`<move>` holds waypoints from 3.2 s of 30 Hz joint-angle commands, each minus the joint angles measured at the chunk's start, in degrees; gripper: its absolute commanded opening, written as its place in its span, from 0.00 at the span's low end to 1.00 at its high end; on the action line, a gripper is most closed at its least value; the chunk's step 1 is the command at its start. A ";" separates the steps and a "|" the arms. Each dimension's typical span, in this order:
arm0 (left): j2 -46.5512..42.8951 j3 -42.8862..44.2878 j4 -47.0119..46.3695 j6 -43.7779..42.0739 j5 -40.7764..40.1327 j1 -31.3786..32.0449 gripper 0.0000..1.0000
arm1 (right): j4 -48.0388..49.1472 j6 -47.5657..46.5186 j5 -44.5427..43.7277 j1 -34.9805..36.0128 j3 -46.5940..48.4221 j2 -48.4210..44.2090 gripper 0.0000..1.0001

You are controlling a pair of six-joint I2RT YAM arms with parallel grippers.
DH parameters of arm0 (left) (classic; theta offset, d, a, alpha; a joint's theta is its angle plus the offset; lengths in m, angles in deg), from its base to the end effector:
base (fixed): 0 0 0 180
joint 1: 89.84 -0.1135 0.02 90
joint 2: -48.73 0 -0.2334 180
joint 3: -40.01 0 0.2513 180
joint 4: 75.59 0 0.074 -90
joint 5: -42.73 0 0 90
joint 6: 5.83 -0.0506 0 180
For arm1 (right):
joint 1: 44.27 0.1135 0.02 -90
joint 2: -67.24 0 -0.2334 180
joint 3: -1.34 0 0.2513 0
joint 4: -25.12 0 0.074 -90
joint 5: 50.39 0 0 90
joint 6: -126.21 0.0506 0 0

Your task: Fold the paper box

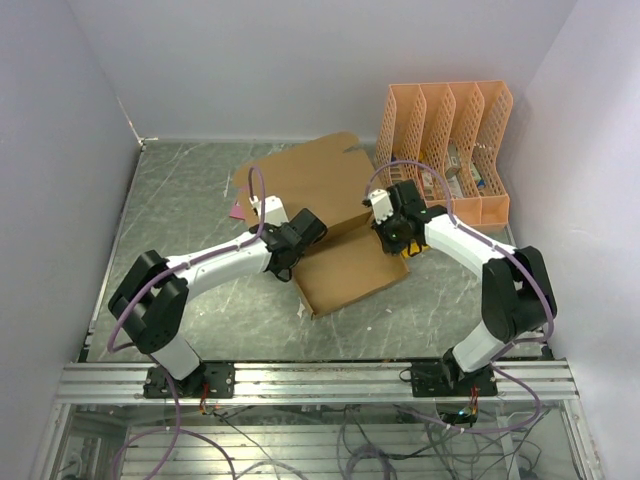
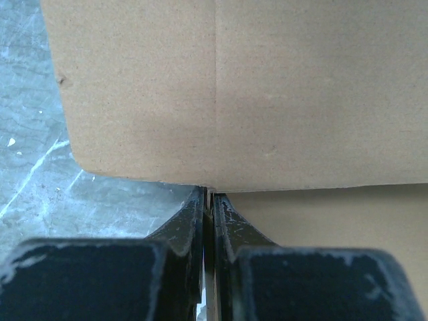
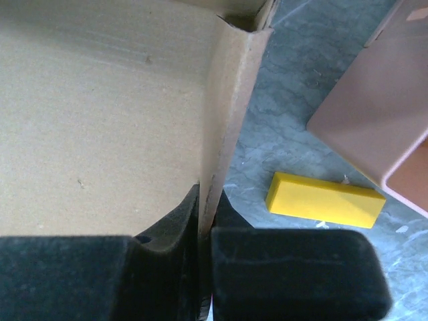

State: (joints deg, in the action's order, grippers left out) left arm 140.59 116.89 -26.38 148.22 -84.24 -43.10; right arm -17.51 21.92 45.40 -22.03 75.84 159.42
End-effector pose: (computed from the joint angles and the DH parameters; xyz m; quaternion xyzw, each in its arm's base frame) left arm 0.2416 -0.2123 0.1788 -0.2091 0.9033 0.0012 0.3747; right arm 0.3034 0.1296 0.1624 -0.3149 0.9127 0.0664 0.2519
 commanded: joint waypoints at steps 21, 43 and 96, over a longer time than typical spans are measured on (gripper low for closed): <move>2.31 0.46 -1.60 1.52 -2.20 2.91 0.07 | -0.10 -1.56 2.05 0.63 -0.22 1.64 0.38; 3.35 1.35 -2.00 0.28 -1.35 3.20 0.07 | 5.57 -2.06 -5.94 1.01 -5.67 3.92 0.20; 0.08 -3.59 3.44 2.65 7.38 12.05 0.57 | 7.11 1.40 2.19 0.25 -10.38 -4.26 0.32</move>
State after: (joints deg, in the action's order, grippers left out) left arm 142.07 115.30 -24.42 148.38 -78.68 -32.43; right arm -12.04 22.45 47.14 -21.82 66.53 156.93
